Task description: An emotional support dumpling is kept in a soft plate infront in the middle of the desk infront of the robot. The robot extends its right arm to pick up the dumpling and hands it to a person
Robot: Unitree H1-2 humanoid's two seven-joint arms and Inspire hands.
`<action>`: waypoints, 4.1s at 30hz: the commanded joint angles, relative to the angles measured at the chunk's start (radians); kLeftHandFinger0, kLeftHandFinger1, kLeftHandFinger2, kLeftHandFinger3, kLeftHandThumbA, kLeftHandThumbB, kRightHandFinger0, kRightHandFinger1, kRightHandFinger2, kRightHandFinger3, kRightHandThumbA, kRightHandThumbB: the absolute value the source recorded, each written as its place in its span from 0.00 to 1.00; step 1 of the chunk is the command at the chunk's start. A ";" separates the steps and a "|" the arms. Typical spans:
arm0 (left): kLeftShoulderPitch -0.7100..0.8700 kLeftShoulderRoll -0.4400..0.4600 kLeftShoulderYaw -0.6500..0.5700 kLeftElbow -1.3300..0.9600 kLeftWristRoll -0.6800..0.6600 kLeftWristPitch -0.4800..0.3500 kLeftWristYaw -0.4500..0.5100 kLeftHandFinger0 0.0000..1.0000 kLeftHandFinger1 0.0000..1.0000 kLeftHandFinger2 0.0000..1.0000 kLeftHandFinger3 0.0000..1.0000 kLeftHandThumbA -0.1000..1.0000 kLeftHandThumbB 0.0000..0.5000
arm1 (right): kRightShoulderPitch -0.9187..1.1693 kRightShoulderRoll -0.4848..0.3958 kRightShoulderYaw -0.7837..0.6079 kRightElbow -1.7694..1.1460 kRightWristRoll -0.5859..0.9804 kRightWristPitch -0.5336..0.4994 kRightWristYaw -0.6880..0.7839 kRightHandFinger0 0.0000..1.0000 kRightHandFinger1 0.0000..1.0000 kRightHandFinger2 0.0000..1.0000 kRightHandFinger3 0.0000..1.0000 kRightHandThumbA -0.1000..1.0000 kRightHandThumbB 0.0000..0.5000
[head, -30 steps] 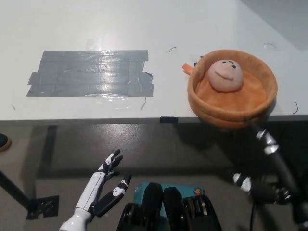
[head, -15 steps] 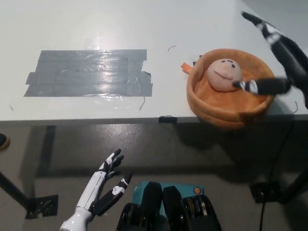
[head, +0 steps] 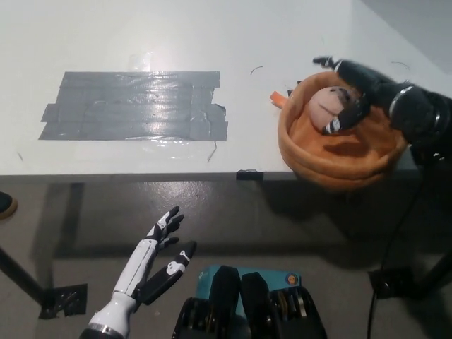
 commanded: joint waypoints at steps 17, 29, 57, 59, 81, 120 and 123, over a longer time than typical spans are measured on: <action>-0.031 0.015 0.004 -0.027 0.005 -0.038 -0.013 0.89 0.96 0.99 1.00 0.72 0.04 | -0.025 -0.017 0.063 0.046 -0.094 0.054 0.060 1.00 1.00 1.00 1.00 0.98 0.84; -0.043 0.016 0.004 -0.024 0.006 -0.039 -0.013 0.89 0.96 0.99 1.00 0.73 0.06 | -0.089 0.021 0.063 0.175 -0.115 0.032 0.031 1.00 1.00 1.00 1.00 0.95 0.82; -0.082 0.029 0.006 -0.039 0.006 -0.031 -0.020 0.87 0.94 0.97 1.00 0.73 0.01 | -0.118 0.182 0.017 0.853 -0.100 -0.403 -0.440 0.12 0.74 1.00 1.00 0.00 0.35; -0.080 0.029 0.004 -0.047 0.009 -0.018 -0.021 0.87 0.94 0.97 1.00 0.74 0.03 | -0.120 0.178 0.009 0.848 -0.091 -0.428 -0.457 0.17 0.78 1.00 1.00 0.00 0.37; -0.096 0.029 0.006 -0.018 -0.001 -0.040 -0.020 0.88 0.94 0.98 1.00 0.74 0.00 | -0.107 0.131 -0.182 -0.104 0.024 -0.297 -0.314 0.18 0.72 1.00 1.00 0.00 0.27; -0.163 0.022 0.011 -0.001 -0.034 -0.009 -0.051 0.98 1.00 1.00 1.00 0.87 0.16 | -0.118 0.152 -0.264 -0.321 0.034 -0.251 -0.268 0.16 0.66 1.00 1.00 0.00 0.30; -0.162 0.021 0.009 0.001 -0.026 -0.024 -0.044 0.96 1.00 1.00 1.00 0.86 0.12 | -0.179 0.171 -0.224 -0.178 0.016 -0.257 -0.264 0.17 0.67 1.00 1.00 0.00 0.34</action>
